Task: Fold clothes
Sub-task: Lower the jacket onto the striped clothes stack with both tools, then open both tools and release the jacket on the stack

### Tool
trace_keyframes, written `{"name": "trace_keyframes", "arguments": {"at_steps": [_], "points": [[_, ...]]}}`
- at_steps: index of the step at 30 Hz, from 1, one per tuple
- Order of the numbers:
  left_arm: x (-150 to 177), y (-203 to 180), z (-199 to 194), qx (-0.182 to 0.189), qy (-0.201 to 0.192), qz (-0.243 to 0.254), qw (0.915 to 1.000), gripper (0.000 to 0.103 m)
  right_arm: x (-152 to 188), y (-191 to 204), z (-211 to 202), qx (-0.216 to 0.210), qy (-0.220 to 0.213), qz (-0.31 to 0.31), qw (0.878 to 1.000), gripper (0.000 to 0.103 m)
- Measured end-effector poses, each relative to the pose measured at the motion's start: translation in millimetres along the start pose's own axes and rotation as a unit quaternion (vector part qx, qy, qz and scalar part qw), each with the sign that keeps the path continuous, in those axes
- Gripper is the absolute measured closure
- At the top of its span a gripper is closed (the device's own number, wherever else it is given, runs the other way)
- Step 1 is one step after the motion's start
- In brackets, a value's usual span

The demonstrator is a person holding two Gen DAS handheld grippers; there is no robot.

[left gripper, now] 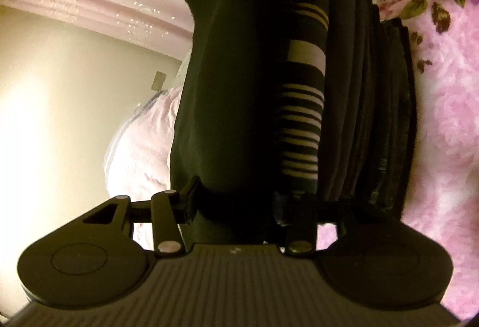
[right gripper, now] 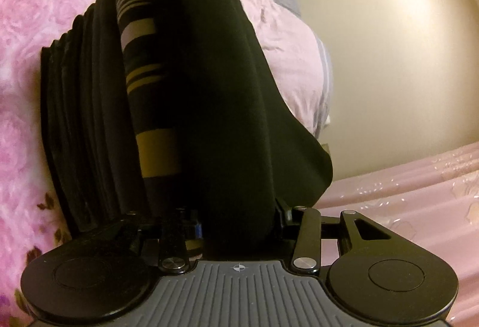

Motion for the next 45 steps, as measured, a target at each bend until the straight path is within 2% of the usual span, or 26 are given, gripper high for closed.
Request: {"name": "trace_keyframes", "arguments": {"at_steps": [3,5,9,11,15,17,18,20,22,23,25,26,27,29,31,32,34,37,42,45], "points": [[8.4,12.3,-15.3,0.011,-0.002,-0.052,0.9986,0.06,1.1,-1.1,-1.6,0.002,0.004,0.003,1.0,0.058],[11.8,26.9,-32.2,0.014,-0.009,-0.105,0.9943,0.061,-0.1,-0.9,-0.5,0.004,0.009,0.011,1.0,0.058],[5.4,63.6,-45.8,-0.001,-0.037,-0.208,0.9774,0.061,-2.7,-0.4,1.8,0.008,0.018,0.027,0.999,0.054],[-4.5,81.8,-39.1,-0.001,-0.039,-0.245,0.9688,0.061,-3.9,-0.2,3.0,0.01,0.023,0.035,0.999,0.046],[-5.7,100.1,5.5,0.028,-0.01,-0.305,0.9518,0.061,0.5,-5.8,-3.1,0.009,0.048,0.064,0.997,0.041],[-4.4,96.1,26.7,0.051,0.006,-0.317,0.947,0.063,10.2,-14.8,-11.5,0.0,0.082,0.101,0.992,0.041],[-2.9,94.0,32.1,0.057,0.009,-0.324,0.9445,0.068,12.5,-21.4,-20.1,-0.003,0.084,0.127,0.988,0.041],[-0.5,96.3,33.9,0.062,0.01,-0.334,0.9405,0.074,10.3,-38.6,-41.2,-0.009,0.058,0.192,0.98,0.041],[2.0,96.2,33.9,0.065,0.011,-0.339,0.9384,0.074,-0.3,-58.0,-58.5,-0.026,0.004,0.264,0.964,0.041],[3.0,95.3,34.0,0.066,0.011,-0.34,0.938,0.074,-6.0,-69.0,-62.1,-0.035,-0.02,0.303,0.952,0.041],[4.2,94.5,33.6,0.066,0.011,-0.34,0.9379,0.074,-11.4,-88.4,-52.4,-0.056,-0.053,0.38,0.922,0.041],[5.4,94.8,32.5,0.067,0.014,-0.344,0.9366,0.074,-9.5,-96.2,-42.5,-0.07,-0.061,0.421,0.902,0.041],[6.7,95.1,31.4,0.067,0.016,-0.347,0.9353,0.074,-5.1,-103.2,-30.2,-0.086,-0.065,0.464,0.879,0.041],[9.2,95.7,29.2,0.069,0.021,-0.354,0.9325,0.074,9.5,-106.1,-4.5,-0.111,-0.047,0.526,0.842,0.041],[11.7,96.4,27.0,0.07,0.025,-0.361,0.9297,0.074,26.2,-97.2,9.8,-0.129,-0.033,0.563,0.816,0.042],[12.9,96.7,25.8,0.071,0.028,-0.364,0.9283,0.074,31.6,-90.7,8.5,-0.132,-0.031,0.563,0.815,0.042],[15.5,90.3,23.8,0.076,0.031,-0.371,0.925,0.074,36.4,-79.5,0.6,-0.133,-0.031,0.549,0.824,0.042],[17.1,83.6,20.9,0.078,0.033,-0.376,0.9229,0.074,37.3,-73.4,1.9,-0.142,-0.028,0.542,0.828,0.042],[15.7,92.7,21.3,0.069,0.039,-0.385,0.9196,0.074,25.4,-87.4,8.1,-0.127,-0.038,0.542,0.83,0.041],[14.8,98.2,21.5,0.064,0.043,-0.39,0.9176,0.068,19.2,-87.9,9.5,-0.116,-0.039,0.546,0.829,0.041]]}}
Point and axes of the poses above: each gripper's, at about its wrist camera, not at the fingertips, and z roughly the way its jaws point, y to its left, x to its underside, the point moved 1 cm from there along z, roughly the way its jaws point, and after that the axes turned 5 degrees about -y, right-handed, at the moved point
